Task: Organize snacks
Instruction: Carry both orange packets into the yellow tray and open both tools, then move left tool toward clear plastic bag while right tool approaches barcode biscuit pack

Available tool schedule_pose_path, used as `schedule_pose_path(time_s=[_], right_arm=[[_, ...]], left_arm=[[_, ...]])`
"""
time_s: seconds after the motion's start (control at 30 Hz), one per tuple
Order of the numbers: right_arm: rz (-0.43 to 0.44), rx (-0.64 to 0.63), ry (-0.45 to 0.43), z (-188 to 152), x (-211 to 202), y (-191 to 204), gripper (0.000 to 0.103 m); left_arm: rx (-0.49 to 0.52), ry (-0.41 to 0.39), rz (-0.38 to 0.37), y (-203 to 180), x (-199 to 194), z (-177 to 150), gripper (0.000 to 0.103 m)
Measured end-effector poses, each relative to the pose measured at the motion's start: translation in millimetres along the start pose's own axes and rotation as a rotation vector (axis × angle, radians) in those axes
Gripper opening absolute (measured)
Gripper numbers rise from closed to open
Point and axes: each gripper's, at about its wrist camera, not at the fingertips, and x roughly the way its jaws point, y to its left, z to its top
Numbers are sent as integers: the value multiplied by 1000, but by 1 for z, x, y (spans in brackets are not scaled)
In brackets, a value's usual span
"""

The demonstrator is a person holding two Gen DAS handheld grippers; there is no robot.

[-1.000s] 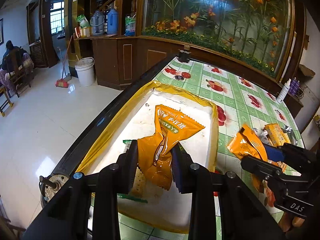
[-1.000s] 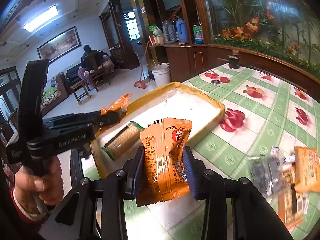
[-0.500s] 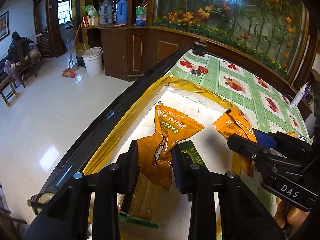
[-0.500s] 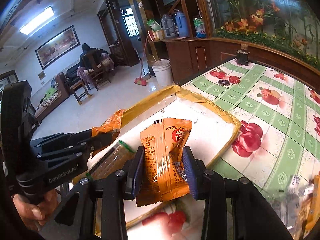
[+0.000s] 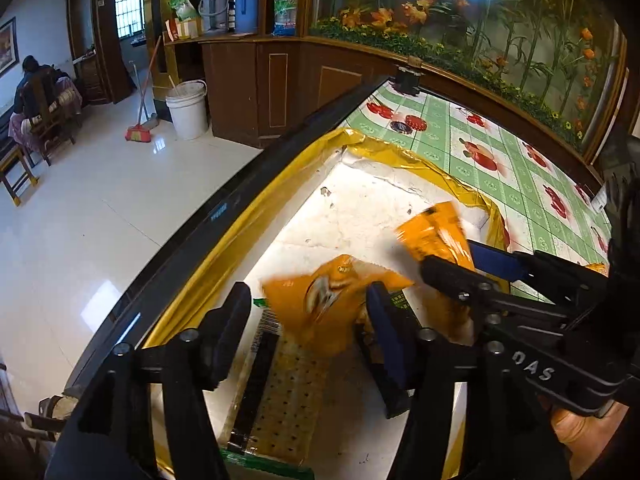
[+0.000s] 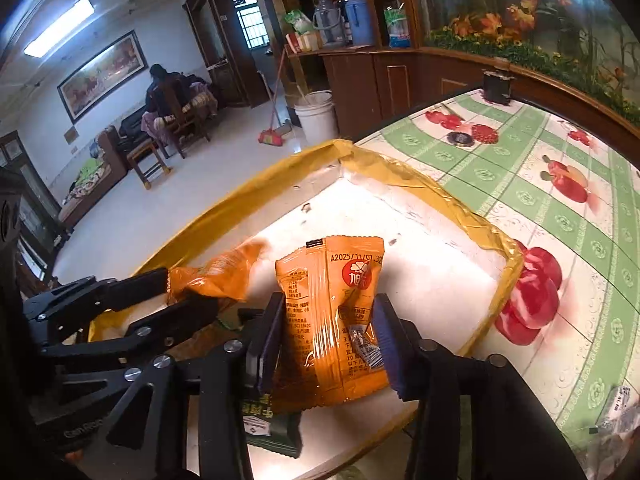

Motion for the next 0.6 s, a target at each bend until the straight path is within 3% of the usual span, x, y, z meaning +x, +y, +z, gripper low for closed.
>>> schedule_pose_path(time_s=[0.1, 0.47, 0.6], right_arm=[[-2, 24, -38, -3, -17, -7, 48], [-32, 108, -147, -35, -101, -36, 50], [-66, 125, -164, -53, -125, -46, 60]], left_arm=[[-3, -33, 31, 1, -10, 0, 70], [36, -150, 36, -18, -62, -5, 73], [56, -173, 30, -31, -74, -7, 78]])
